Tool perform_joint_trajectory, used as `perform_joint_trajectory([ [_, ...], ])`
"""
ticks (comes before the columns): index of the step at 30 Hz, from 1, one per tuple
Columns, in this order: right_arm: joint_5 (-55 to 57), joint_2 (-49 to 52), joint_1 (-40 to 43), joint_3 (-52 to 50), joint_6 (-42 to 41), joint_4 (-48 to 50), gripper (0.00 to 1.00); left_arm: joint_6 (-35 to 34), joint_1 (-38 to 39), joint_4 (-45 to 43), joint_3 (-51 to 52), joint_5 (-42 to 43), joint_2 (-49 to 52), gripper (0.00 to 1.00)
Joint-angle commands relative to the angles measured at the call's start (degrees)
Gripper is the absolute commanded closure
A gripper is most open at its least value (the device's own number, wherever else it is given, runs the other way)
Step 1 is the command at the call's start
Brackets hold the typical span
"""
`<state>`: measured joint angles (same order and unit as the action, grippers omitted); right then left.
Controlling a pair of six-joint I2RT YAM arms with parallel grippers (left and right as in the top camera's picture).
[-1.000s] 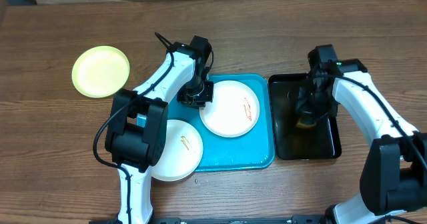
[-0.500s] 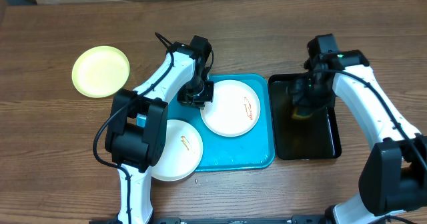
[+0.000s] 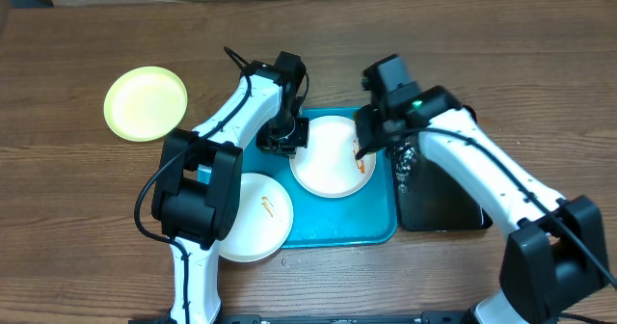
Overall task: Clean dirty plates on tray and stack at the side
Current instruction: 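Scrub the white plate with the sponge while the left gripper holds it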
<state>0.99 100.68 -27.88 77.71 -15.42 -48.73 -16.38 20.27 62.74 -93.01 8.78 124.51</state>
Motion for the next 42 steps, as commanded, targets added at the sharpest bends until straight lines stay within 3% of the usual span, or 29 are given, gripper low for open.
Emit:
perform_joint_trajectory([
  [1, 8.1, 3.4, -2.8, 1.2, -2.4, 0.7, 0.96, 0.1, 0.8, -0.3, 0.2, -0.2, -0.1, 0.95],
  [13, 11.1, 12.3, -4.4, 0.9, -6.3, 1.6, 0.96, 0.1, 0.8, -0.2, 0.2, -0.2, -0.1, 0.95],
  [24, 5.2, 17.8, -4.6, -0.9, -11.2, 1.3, 0.96, 0.1, 0.8, -0.2, 0.2, -0.2, -0.1, 0.95],
  [36, -23.1, 18.5, -4.5, -0.8, -11.6, 6.4, 0.96, 0.1, 0.8, -0.2, 0.2, -0.2, -0.1, 0.95],
  [42, -35.6, 17.4, 0.2, 4.2, -7.7, 7.9, 0.96, 0.1, 0.7, -0.2, 0.2, -0.2, -0.1, 0.95],
])
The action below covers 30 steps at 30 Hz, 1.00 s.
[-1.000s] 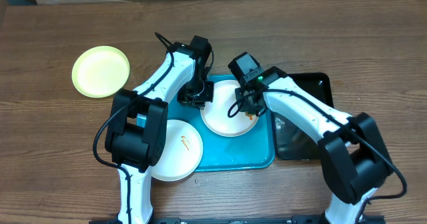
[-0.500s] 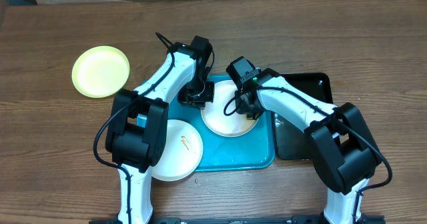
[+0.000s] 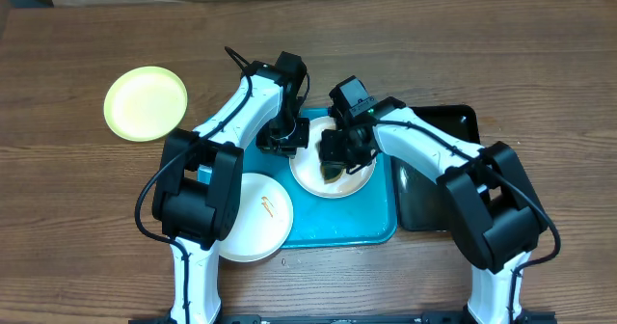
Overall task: Clean dirty plates on tray and stack at the side
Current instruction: 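Scrub the white plate with the sponge while the left gripper holds it, then return the sponge to the black tray and lift the right arm away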
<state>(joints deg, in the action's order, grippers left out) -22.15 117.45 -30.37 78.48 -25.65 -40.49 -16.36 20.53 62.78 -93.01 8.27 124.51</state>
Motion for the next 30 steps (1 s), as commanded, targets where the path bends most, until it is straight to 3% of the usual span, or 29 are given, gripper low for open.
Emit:
perform_joint_trajectory([
  [1, -14.1, -0.1, 3.8, 4.7, 3.8, -1.4, 0.96, 0.1, 0.5, -0.3, 0.2, 0.3, -0.1, 0.95],
  [5, -14.1, -4.0, 8.3, 8.9, 7.4, -8.4, 0.96, 0.1, 0.5, -0.3, 0.2, 0.3, -0.1, 0.94],
  [10, 0.3, -10.8, 15.6, 9.7, 10.1, -19.9, 0.96, 0.1, 0.5, -0.3, 0.2, 0.3, -0.1, 0.94],
  [16, 15.0, -11.8, 22.6, 9.1, 10.1, -27.8, 0.96, 0.1, 0.5, -0.8, 0.2, 0.3, -0.1, 0.91],
  [21, 27.5, -11.8, 24.7, 2.8, 10.0, -24.6, 0.96, 0.1, 0.5, -0.9, 0.2, 0.3, -0.1, 0.90],
  [30, 29.0, -11.8, 24.7, -8.4, 10.1, -10.6, 0.96, 0.1, 0.5, -0.9, 0.2, 0.3, -0.1, 0.90],
])
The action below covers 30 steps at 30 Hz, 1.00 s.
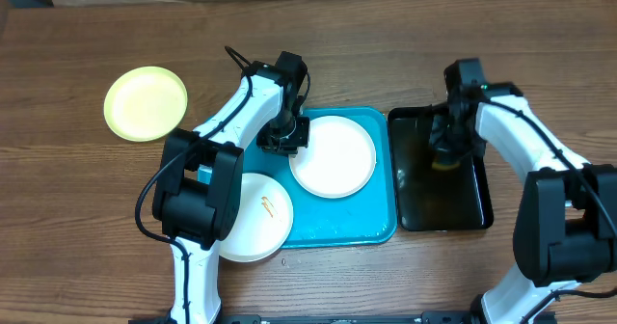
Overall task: Clean dirty plates on tray and stack at the side
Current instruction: 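Return the sponge to the black tray and lift the right arm away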
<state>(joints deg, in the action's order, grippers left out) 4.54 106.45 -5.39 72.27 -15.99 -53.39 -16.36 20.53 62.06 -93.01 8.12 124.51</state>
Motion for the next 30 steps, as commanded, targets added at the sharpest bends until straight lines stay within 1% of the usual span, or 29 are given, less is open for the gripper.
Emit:
perform_joint_trajectory([
  [1, 2.3, -0.8, -0.3, -2.8, 0.4, 3.3, 0.74, 0.1, 0.5, -0.2, 0.2, 0.5, -0.1, 0.89],
  [2, 2.3, -0.8, -0.3, -2.8, 0.4, 3.2, 0.57, 0.1, 0.5, -0.2, 0.2, 0.5, -0.1, 0.89],
  [4, 2.3, -0.8, -0.3, -2.8, 0.4, 3.2, 0.44, 0.1, 0.5, -0.2, 0.2, 0.5, -0.1, 0.89],
  [5, 2.3, -0.8, -0.3, -2.8, 0.4, 3.1, 0.40, 0.1, 0.5, -0.2, 0.2, 0.5, -0.1, 0.89],
  [8, 2.3, -0.8, -0.3, -2.8, 0.4, 1.7, 0.37, 0.1, 0.5, -0.2, 0.2, 0.5, -0.1, 0.89],
  [10, 2.3, -0.8, -0.3, -3.4, 0.4, 0.7, 0.37, 0.1, 0.5, -0.2, 0.2, 0.5, -0.1, 0.89],
  [14, 2.3, -0.8, -0.4, -5.9, 0.4, 3.2, 0.37, 0.1, 0.5, -0.2, 0.2, 0.5, -0.1, 0.89],
  [18, 0.7, -0.8, -0.4, -8.5, 0.4, 5.6, 0.40, 0.1, 0.5, -0.2, 0.2, 0.5, -0.1, 0.89],
  [19, 0.0, -0.8, -0.4, -8.9, 0.4, 5.9, 0.42, 0.1, 0.5, -0.2, 0.2, 0.5, -0.1, 0.89],
  [20, -0.6, -0.8, -0.4, -9.2, 0.4, 6.0, 0.54, 0.1, 0.5, -0.2, 0.2, 0.5, -0.1, 0.89],
  [22, -0.8, -0.8, -0.4, -9.2, 0.4, 5.9, 0.96, 0.1, 0.5, -0.2, 0.2, 0.5, -0.1, 0.89],
  [25, -0.8, -0.8, -0.4, -8.6, 0.8, 5.1, 0.96, 0.1, 0.5, -0.2, 0.2, 0.4, -0.1, 0.89],
  [26, -0.8, -0.8, -0.4, -8.1, 1.2, 4.6, 0.89, 0.1, 0.5, -0.2, 0.2, 0.4, -0.1, 0.89],
  [27, -0.7, -0.8, -0.4, -7.5, 1.2, 4.2, 0.57, 0.1, 0.5, -0.2, 0.2, 0.4, -0.1, 0.88],
  [28, -0.7, -0.8, -0.4, -6.9, 1.3, 3.9, 0.43, 0.1, 0.5, -0.2, 0.2, 0.4, -0.1, 0.88],
  [29, -0.4, -0.8, -0.4, -6.4, 1.3, 3.9, 0.36, 0.1, 0.5, -0.2, 0.2, 0.4, -0.1, 0.88],
  [30, -0.1, -0.8, -0.4, -5.9, 1.2, 3.9, 0.33, 0.1, 0.5, -0.3, 0.2, 0.4, -0.1, 0.87],
])
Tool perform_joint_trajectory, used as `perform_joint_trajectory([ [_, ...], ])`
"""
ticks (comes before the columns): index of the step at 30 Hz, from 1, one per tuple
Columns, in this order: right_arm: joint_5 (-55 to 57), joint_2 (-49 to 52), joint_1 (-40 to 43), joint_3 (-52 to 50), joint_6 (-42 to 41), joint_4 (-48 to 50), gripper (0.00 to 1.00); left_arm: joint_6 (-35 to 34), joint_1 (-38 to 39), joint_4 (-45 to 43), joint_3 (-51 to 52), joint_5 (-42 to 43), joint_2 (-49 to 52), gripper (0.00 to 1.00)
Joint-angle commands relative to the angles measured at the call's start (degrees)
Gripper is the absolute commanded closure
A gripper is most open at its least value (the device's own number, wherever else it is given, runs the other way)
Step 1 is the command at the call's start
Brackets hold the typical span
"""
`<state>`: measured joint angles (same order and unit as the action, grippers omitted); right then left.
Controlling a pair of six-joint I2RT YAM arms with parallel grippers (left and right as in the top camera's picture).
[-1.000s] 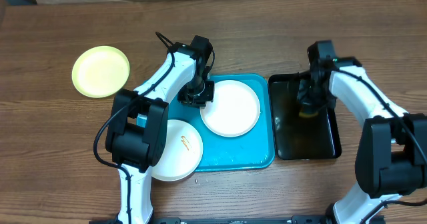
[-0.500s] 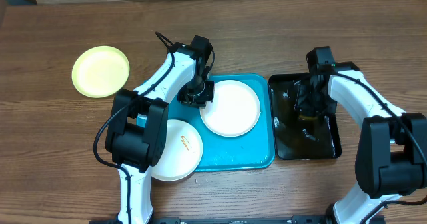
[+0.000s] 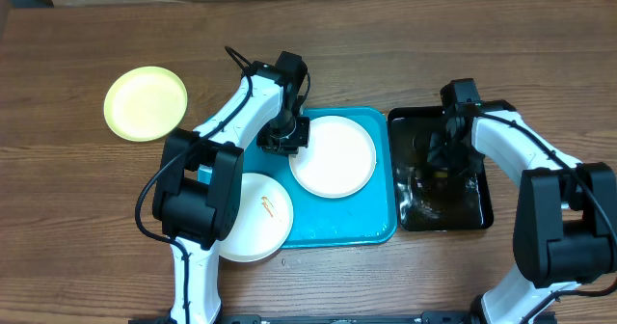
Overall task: Clean dirty plates on tray and stack at the side
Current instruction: 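Return the sponge to the black tray and lift the right arm away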
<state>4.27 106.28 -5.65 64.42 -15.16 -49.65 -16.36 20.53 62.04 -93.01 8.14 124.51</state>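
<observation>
A clean-looking white plate (image 3: 333,156) lies on the blue tray (image 3: 333,229). My left gripper (image 3: 287,136) sits at that plate's left rim, shut on it. A second white plate (image 3: 249,223) with orange scraps (image 3: 267,205) overlaps the tray's front-left corner. My right gripper (image 3: 443,162) is down inside the black bin (image 3: 472,208), shut on a small yellowish sponge (image 3: 440,170) that is mostly hidden by the fingers. A yellow-green plate (image 3: 146,103) rests alone at the far left.
Wet, shiny debris (image 3: 415,184) lies in the bin's left half. The bin stands directly against the tray's right side. Bare wooden table (image 3: 87,228) surrounds everything.
My right gripper has sunk lower into the black bin, and more shiny wet debris shows in the bin. The left gripper and all plates are unchanged.
My right gripper first hung at the tray plate's right rim, where orange scraps lay. Then it pressed the sponge on the plate's middle. Later the plate was clean and the gripper was over the bin; now it is down in it. The left gripper held the rim throughout.
</observation>
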Motion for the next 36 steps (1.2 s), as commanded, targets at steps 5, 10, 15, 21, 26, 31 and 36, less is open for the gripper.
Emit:
perform_joint_trajectory([
  [5, 0.2, -0.6, -0.2, 2.3, 0.4, 2.6, 0.30, 0.1, 0.5, -0.4, 0.2, 0.3, -0.1, 0.87],
  [10, 0.2, -0.6, -0.2, 1.8, 0.4, 3.3, 0.34, 0.1, 0.5, -0.4, 0.2, 0.3, -0.1, 0.86],
  [15, 0.2, -0.6, -0.2, 0.9, 0.4, 4.4, 0.81, 0.1, 0.5, -0.4, 0.2, 0.3, -0.1, 0.86],
  [21, 0.2, -0.6, -0.2, 2.8, 0.4, 6.6, 0.29, 0.1, 0.5, -0.9, 0.2, 0.3, -0.1, 0.78],
  [26, 0.1, -0.6, -0.2, 2.8, 0.4, 9.5, 0.96, 0.1, 0.5, -2.1, 0.2, 0.3, -0.1, 0.76],
  [31, -0.1, -0.7, -0.2, 4.4, 0.4, 8.3, 0.34, 0.1, 0.5, -2.1, 0.2, 0.3, -0.1, 0.69],
  [36, 0.2, -1.0, 0.1, 14.7, 0.4, -0.6, 0.31, 0.1, 0.5, -2.1, 0.2, 0.3, -0.1, 0.57],
])
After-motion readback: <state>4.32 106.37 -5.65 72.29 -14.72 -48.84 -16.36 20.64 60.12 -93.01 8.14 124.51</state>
